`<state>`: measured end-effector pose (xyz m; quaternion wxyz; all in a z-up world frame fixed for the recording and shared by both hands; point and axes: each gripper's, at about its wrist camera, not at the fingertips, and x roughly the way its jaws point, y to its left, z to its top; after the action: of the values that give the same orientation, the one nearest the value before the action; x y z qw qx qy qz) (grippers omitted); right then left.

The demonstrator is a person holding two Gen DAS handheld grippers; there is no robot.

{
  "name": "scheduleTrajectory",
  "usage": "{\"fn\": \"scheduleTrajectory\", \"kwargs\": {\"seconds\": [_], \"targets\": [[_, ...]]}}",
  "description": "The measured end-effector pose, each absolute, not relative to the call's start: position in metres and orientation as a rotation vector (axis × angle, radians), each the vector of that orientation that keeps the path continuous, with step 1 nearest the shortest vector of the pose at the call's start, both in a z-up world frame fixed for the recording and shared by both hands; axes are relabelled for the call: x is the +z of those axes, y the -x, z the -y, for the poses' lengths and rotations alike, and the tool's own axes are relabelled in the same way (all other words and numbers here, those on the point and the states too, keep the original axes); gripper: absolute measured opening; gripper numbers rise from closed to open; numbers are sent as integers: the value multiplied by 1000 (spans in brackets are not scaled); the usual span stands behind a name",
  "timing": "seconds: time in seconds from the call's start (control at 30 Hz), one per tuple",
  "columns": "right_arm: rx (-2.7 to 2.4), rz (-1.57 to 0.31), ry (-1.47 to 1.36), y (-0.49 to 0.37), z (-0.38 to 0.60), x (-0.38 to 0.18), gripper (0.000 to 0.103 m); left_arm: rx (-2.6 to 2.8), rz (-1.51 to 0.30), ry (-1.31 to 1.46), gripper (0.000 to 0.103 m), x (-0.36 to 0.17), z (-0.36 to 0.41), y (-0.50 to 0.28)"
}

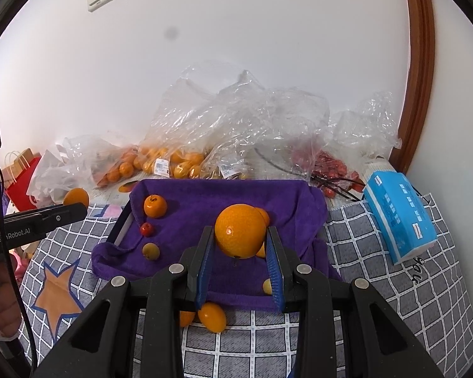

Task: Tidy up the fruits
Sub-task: 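Lift both held oranges and carry them over the purple towel, then open both tools to drop the oranges onto the towel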

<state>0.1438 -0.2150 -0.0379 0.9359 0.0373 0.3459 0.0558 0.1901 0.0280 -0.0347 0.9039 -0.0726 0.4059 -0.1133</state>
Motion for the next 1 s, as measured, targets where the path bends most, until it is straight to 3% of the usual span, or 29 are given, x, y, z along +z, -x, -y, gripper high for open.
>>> {"fn": "scheduleTrajectory", "kwargs": {"seconds": [0.33,1.0], "targets": [[113,-724,-78,-166,218,-48,32,-210,-855,180,31,-44,-35,-211],[89,-867,-124,-212,248,-122,32,-205,-980,171,31,-99,-8,-267]]}}
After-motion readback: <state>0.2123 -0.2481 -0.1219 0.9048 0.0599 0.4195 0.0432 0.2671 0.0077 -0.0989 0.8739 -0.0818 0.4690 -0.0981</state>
